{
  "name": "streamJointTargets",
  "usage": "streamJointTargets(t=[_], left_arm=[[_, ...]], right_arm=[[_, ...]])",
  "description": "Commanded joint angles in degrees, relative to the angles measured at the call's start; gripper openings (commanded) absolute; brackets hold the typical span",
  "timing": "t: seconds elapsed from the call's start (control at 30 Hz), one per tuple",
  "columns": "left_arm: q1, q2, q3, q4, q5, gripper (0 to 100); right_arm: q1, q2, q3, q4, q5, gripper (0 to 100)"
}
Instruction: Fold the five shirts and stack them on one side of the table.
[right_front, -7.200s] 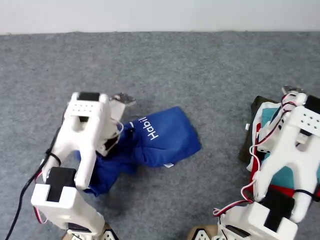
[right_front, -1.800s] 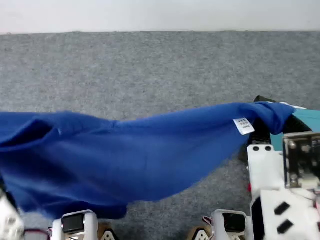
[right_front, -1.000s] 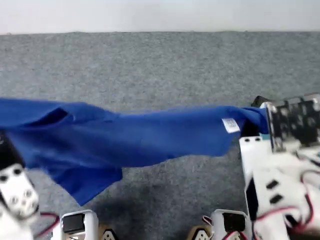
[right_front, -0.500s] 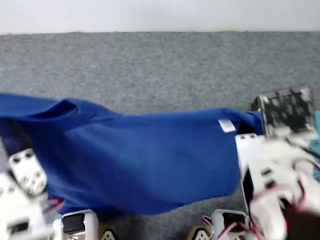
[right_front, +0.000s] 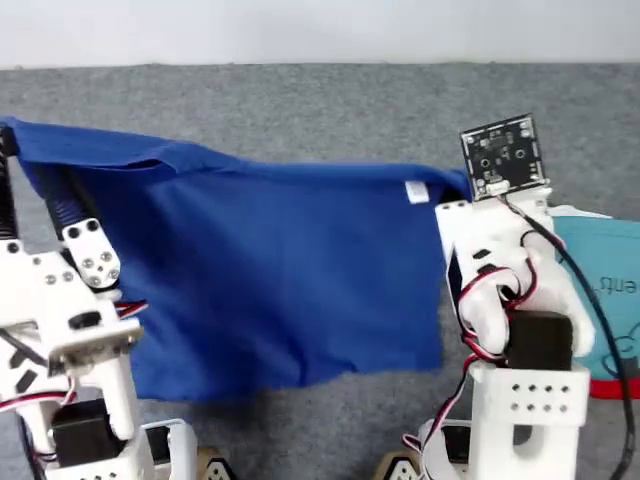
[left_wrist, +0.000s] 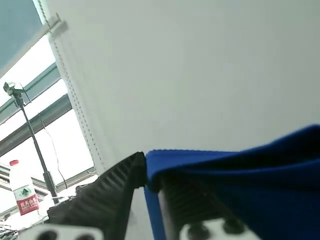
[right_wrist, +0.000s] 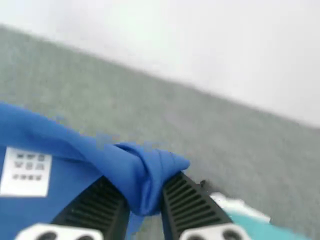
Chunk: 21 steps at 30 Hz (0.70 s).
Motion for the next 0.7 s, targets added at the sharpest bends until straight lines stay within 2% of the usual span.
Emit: streamJointTargets(t=[0.0,0.33,0.4,0.67], left_arm=[[0.0,-0.7,-1.6,-4.3,-0.6,1],[-0.4,-1.2,-19.5,-3.6,-0.6,1],[-0.4,-1.2,-23.6,0.5,-0.4,1],[-0.4,-1.3,-37.3,28.7,-0.3,1]], right_arm=[[0.0,-0.4,-3.7,-0.6,-0.5,0.9],[0.0,-0.8,-29.0,18.6,-0.5,0.9],[-0.1,-0.8,-32.8,22.3,-0.5,0.9],[-0.1,-1.0,-39.3,33.5,-0.5,0.9]])
